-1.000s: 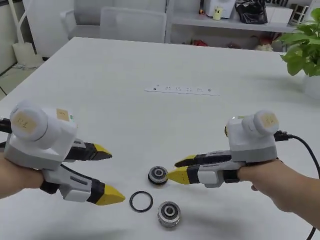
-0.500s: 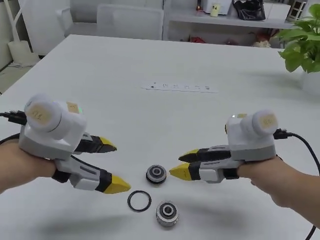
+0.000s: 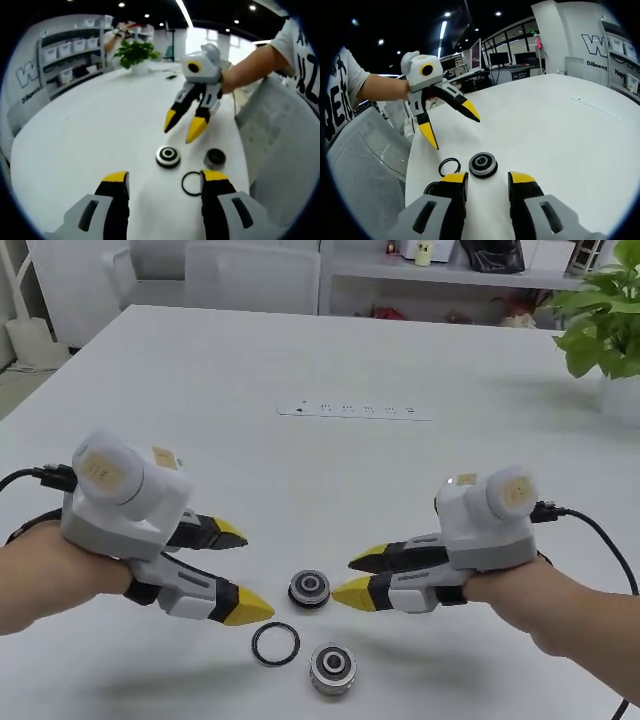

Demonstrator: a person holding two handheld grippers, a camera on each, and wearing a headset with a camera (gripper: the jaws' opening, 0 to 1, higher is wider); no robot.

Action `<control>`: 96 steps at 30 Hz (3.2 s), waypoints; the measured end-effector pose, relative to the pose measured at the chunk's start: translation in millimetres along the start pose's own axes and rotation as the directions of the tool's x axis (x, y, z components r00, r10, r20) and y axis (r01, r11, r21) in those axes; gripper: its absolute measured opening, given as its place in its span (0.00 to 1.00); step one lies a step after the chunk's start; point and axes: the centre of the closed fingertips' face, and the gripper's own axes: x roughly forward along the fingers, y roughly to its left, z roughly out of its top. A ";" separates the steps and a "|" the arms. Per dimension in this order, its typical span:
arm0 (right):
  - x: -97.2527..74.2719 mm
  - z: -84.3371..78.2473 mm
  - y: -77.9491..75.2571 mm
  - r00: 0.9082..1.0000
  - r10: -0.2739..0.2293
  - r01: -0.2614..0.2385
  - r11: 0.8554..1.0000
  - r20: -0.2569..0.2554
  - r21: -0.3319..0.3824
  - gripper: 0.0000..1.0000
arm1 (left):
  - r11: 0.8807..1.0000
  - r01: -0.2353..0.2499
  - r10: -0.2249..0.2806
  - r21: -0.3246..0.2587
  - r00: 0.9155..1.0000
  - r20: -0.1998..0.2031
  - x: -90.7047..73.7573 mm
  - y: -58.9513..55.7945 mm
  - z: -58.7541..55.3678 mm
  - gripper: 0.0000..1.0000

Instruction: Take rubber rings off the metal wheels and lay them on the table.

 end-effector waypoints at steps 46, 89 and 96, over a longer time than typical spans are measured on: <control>15.3 -7.7 7.9 1.000 0.019 -0.019 0.999 -0.021 -0.041 0.26 | 0.997 0.078 -0.078 0.013 0.997 -0.022 53.0 -8.5 9.1 0.23; 22.8 -11.8 6.7 0.999 -0.024 0.022 0.996 -0.022 -0.085 0.17 | 0.999 0.012 -0.012 0.039 1.000 -0.017 55.8 -5.9 9.2 0.13; 20.8 -14.5 5.7 0.999 -0.023 0.019 0.996 -0.035 -0.093 0.10 | 1.000 0.005 -0.005 0.026 1.000 -0.011 55.9 -5.1 9.1 0.13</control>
